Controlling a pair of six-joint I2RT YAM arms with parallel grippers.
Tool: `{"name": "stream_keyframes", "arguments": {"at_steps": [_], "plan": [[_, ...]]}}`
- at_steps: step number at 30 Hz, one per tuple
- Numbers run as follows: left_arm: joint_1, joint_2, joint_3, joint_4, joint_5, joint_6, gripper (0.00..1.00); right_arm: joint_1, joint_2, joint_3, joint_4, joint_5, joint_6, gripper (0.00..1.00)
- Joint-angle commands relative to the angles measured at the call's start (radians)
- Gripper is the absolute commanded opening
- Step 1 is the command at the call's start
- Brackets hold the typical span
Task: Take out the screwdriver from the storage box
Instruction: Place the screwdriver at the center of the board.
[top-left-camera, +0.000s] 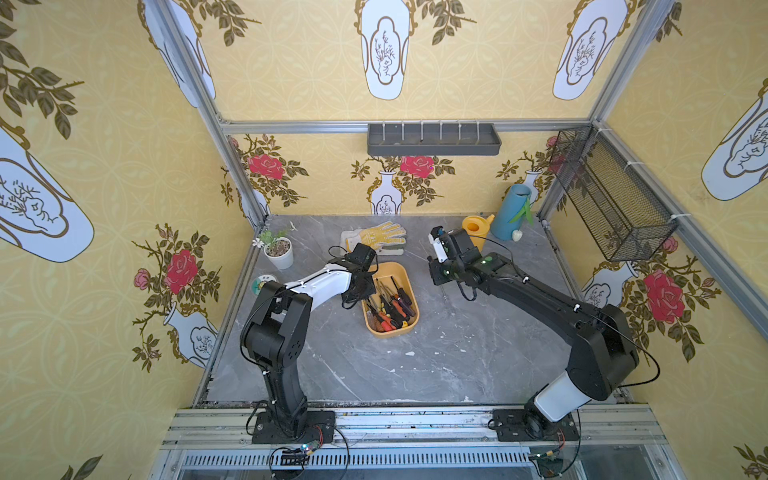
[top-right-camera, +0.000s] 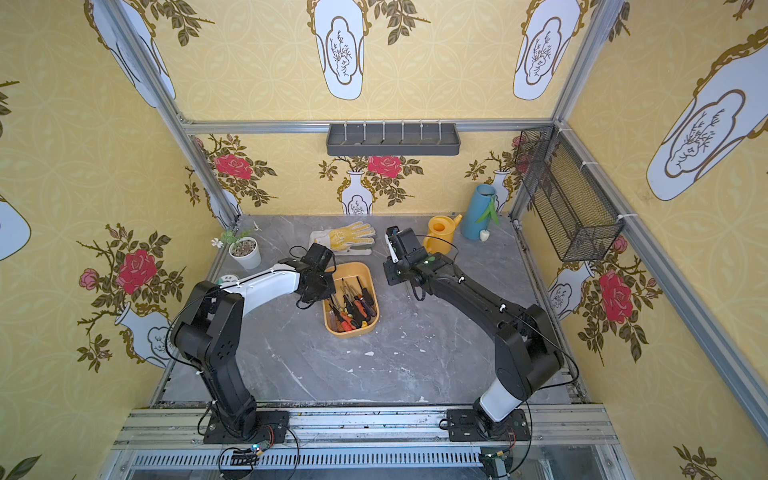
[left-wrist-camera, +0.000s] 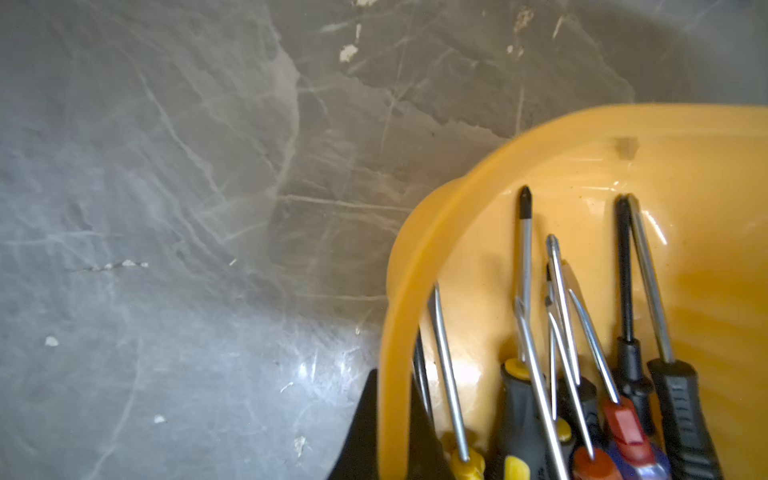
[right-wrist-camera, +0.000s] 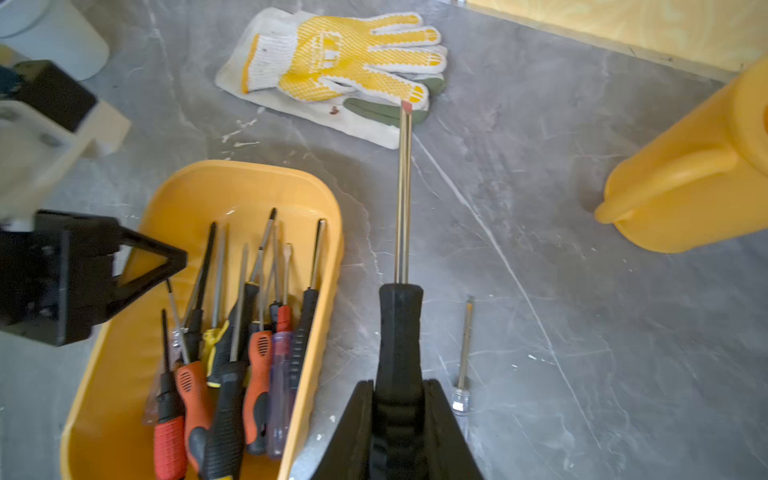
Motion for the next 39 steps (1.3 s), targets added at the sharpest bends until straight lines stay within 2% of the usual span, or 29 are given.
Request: {"name": "stream_keyframes", "arguments": {"at_steps": [1,8,20,39], "plan": [[0.002,0.0,0.0,0.005,-0.017,-0.005,0.0,-0.045,0.002,-0.016,-0.012,-0.013,0.034,0.0],[0.002,0.004,-0.004,0.006,-0.021,0.001,0.0,-0.109,0.027,-0.075,-0.028,-0.021,0.06,0.0],[0.001,0.009,-0.014,0.021,-0.006,-0.005,0.0,-0.133,0.2,-0.005,-0.136,-0.029,0.049,0.0],[0.001,0.057,0.012,0.058,0.043,-0.012,0.0,-0.13,0.225,-0.057,-0.218,-0.061,0.101,0.0]]}}
